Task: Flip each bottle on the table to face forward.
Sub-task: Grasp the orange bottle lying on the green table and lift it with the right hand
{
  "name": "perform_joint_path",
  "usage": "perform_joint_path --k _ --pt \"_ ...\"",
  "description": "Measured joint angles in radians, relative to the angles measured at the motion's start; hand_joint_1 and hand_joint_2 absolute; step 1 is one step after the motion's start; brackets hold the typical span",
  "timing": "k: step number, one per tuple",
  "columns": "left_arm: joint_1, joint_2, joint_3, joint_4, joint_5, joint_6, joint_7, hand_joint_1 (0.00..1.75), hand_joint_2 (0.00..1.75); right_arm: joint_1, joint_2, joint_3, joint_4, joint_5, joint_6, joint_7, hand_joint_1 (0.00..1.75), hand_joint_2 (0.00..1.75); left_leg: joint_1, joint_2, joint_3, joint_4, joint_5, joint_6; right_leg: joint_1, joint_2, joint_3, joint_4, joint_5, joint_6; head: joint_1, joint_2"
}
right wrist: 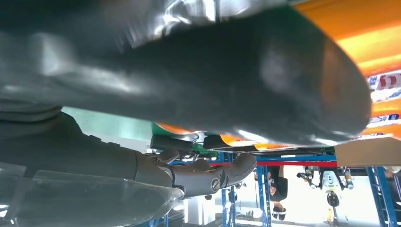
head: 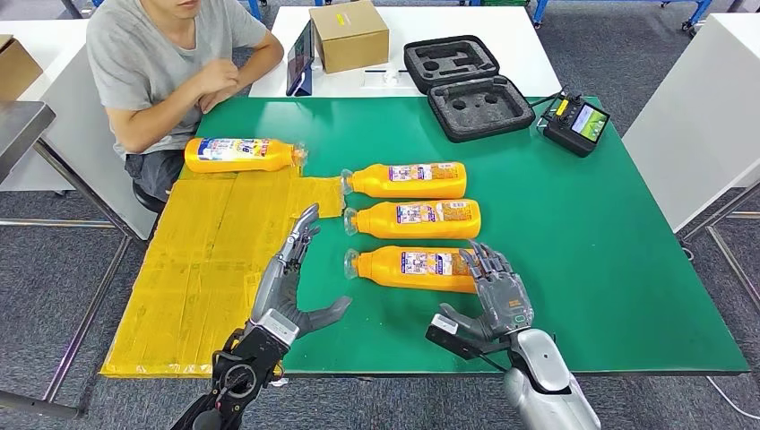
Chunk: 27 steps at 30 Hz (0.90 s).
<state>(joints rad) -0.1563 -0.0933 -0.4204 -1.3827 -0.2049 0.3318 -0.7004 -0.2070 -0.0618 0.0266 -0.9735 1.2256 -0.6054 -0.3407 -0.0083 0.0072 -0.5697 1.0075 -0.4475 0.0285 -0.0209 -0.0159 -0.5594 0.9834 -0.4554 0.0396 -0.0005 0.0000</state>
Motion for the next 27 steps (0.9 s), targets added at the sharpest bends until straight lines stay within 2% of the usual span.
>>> perform_joint_path --k 3,7,13,27 --pt "-0.002 0.0 0.0 0.004 0.0 0.0 0.0 0.0 1.75 -0.001 0.0 0.0 0.004 0.0 0.0 0.0 0.0 0.0 0.0 0.0 0.0 0.0 0.0 0.0 0.0 0.0 0.0 0.0 0.0 0.0 0.0 0.0" --pt "-0.003 0.0 -0.001 0.006 0.0 0.0 0.0 0.0 1.75 -0.002 0.0 0.0 0.007 0.0 0.0 0.0 0.0 1.75 0.0 0.0 0.0 0.0 0.0 0.0 0.0 0.0 0.0 0.0 0.0 0.0 0.0 0.0" --pt "-0.011 -0.005 -0.002 0.017 0.007 -0.001 0.0 0.0 1.75 -0.006 0.009 0.0 0.008 -0.008 -0.003 -0.007 0.0 1.75 0.0 0.0 0.0 0.0 0.0 0.0 0.0 0.0 0.0 0.0 0.0 0.0 0.0 0.0" --pt "-0.034 -0.014 -0.012 0.053 0.032 -0.002 0.0 0.0 1.75 -0.02 0.039 0.01 0.005 0.08 -0.082 0.002 0.0 1.75 0.0 0.0 0.0 0.0 0.0 0.0 0.0 0.0 0.0 0.0 0.0 0.0 0.0 0.0"
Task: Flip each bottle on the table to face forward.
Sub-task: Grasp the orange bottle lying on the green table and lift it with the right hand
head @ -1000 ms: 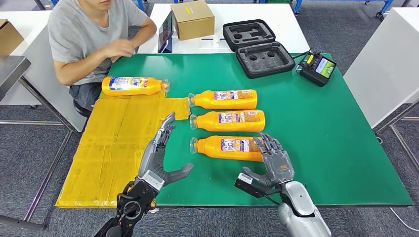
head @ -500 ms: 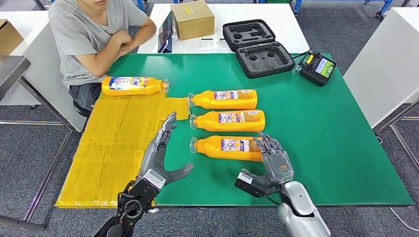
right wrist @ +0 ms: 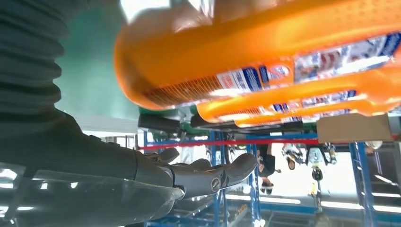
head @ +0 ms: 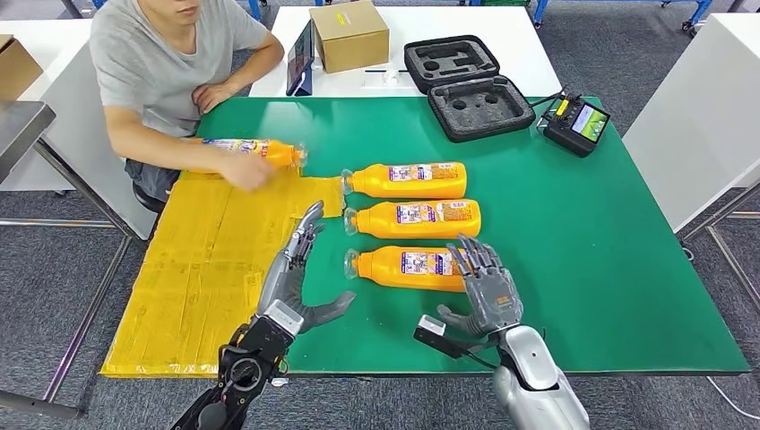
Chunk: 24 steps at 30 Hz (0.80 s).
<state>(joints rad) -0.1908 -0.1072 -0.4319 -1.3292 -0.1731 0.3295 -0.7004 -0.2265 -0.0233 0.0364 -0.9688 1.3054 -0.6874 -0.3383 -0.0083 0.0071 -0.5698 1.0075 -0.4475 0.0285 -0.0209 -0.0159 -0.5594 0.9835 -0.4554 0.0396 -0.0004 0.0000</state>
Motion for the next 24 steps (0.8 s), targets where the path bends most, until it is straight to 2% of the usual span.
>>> perform_joint_path --k 7,17,24 --pt "-0.008 -0.003 -0.01 0.01 0.015 0.004 0.0 0.0 1.75 -0.041 0.003 0.002 0.013 0.014 -0.005 -0.014 0.0 1.75 0.0 0.0 0.0 0.0 0.0 0.0 0.0 0.0 0.0 0.0 0.0 0.0 0.0 0.0" --pt "-0.009 -0.003 -0.014 0.011 0.019 0.005 0.0 0.0 1.75 -0.176 0.006 0.003 0.215 -0.114 0.003 -0.079 0.0 1.75 0.0 0.0 0.0 0.0 0.001 0.001 0.0 0.0 0.0 0.0 0.0 0.0 0.0 0.0" --pt "-0.014 -0.009 -0.016 0.016 0.019 -0.003 0.0 0.0 1.75 -0.245 0.013 0.003 0.361 -0.123 0.026 -0.077 0.0 1.75 0.0 -0.001 0.0 0.0 0.001 0.001 0.0 0.0 0.0 0.0 0.0 0.0 0.0 0.0"
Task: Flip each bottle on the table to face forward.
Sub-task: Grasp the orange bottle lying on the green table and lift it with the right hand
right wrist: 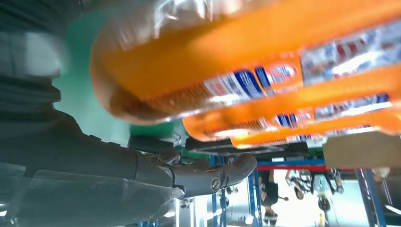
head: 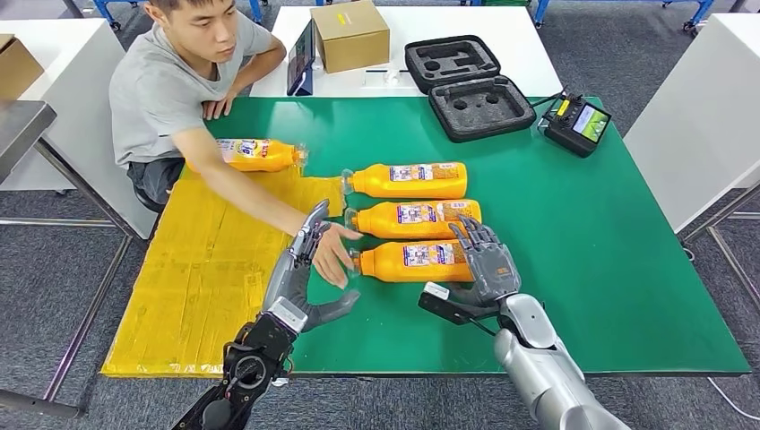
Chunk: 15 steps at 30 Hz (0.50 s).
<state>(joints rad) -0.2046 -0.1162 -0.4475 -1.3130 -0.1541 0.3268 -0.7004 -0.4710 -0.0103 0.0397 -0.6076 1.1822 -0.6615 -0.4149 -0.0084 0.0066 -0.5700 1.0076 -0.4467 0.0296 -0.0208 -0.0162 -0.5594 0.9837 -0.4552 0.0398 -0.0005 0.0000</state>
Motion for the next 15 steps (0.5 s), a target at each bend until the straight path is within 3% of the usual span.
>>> perform_joint_path --k 15 --pt "-0.014 -0.01 -0.002 0.003 -0.004 -0.016 0.0 0.0 1.75 -0.047 0.021 0.021 0.123 0.042 0.042 0.018 0.0 1.75 0.0 0.001 0.002 0.0 0.0 0.0 0.0 0.001 0.001 0.0 0.001 0.001 0.0 0.0"
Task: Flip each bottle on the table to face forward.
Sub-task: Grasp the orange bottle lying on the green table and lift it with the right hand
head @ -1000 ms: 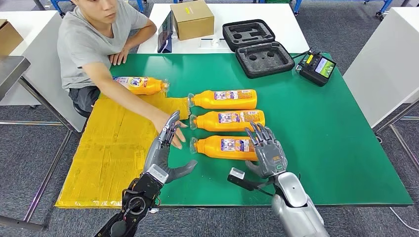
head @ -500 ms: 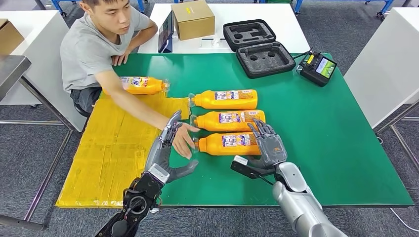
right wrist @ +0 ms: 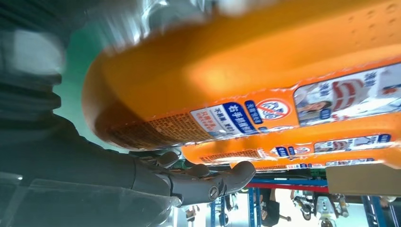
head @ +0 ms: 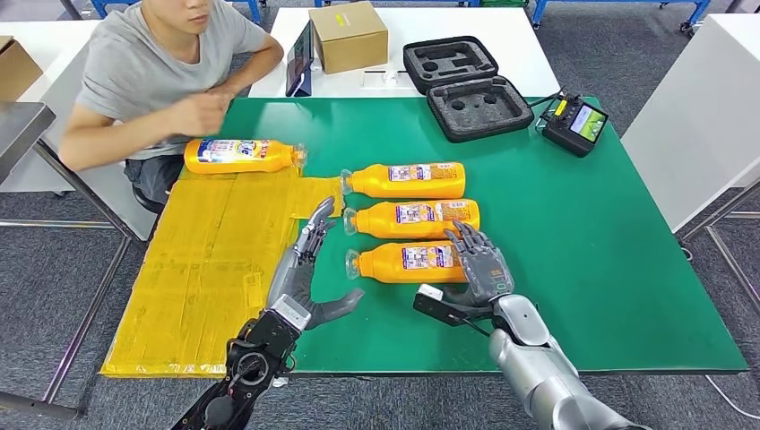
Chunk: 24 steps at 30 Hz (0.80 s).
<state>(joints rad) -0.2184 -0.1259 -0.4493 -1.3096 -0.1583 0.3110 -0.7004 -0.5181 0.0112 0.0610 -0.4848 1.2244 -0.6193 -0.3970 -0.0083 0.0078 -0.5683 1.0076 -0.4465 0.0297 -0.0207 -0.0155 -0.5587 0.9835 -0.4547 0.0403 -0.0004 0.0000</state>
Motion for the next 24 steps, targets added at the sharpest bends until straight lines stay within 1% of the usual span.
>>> perform_joint_path --k 12,13,14,16,17,18,24 --pt "-0.001 -0.001 -0.002 0.0 0.0 -0.001 0.0 0.0 1.75 -0.01 0.007 0.015 0.012 0.011 0.013 0.001 0.0 1.75 0.0 0.001 0.001 0.0 0.001 0.001 0.0 0.001 0.0 0.0 0.002 -0.002 0.0 0.0" --pt "-0.002 -0.001 -0.002 0.0 -0.001 -0.002 0.0 0.0 1.75 -0.011 0.007 0.017 0.012 0.012 0.015 0.001 0.05 1.75 0.0 0.001 0.001 0.0 0.001 0.001 0.0 0.001 0.0 0.0 0.002 -0.002 0.0 0.0" --pt "-0.002 -0.001 -0.002 0.0 -0.001 -0.003 0.0 0.0 1.75 -0.011 0.008 0.019 0.012 0.013 0.017 0.001 0.45 1.75 0.0 0.001 0.001 0.0 0.001 0.001 0.0 0.001 0.0 0.0 0.002 -0.002 0.0 0.0" --pt "-0.002 -0.002 -0.002 0.0 -0.002 -0.006 0.0 0.0 1.75 -0.011 0.011 0.023 0.012 0.013 0.029 0.001 1.33 1.75 0.0 0.001 0.001 0.0 0.001 0.001 0.0 0.001 0.0 0.0 0.002 -0.002 0.0 0.0" --pt "-0.002 -0.002 -0.003 0.0 -0.003 -0.007 0.0 0.0 1.75 -0.01 0.013 0.025 0.012 0.012 0.036 0.0 1.71 1.75 0.0 0.001 0.001 0.0 0.001 0.001 0.0 0.001 0.0 0.0 0.002 -0.002 0.0 0.0" --pt "-0.003 -0.003 -0.003 0.0 -0.003 -0.008 0.0 0.0 1.75 -0.008 0.014 0.027 0.012 0.01 0.043 -0.001 1.75 1.75 0.0 0.001 0.001 0.0 0.001 0.001 0.0 0.002 0.0 0.0 0.002 -0.002 0.0 0.0" --pt "-0.006 -0.003 -0.007 0.0 -0.002 -0.009 0.0 0.0 1.75 -0.012 0.016 0.027 0.008 -0.024 0.089 -0.002 1.75 1.75 0.0 0.001 0.002 0.0 0.001 0.001 0.0 0.002 0.001 0.0 0.002 -0.002 0.0 0.0"
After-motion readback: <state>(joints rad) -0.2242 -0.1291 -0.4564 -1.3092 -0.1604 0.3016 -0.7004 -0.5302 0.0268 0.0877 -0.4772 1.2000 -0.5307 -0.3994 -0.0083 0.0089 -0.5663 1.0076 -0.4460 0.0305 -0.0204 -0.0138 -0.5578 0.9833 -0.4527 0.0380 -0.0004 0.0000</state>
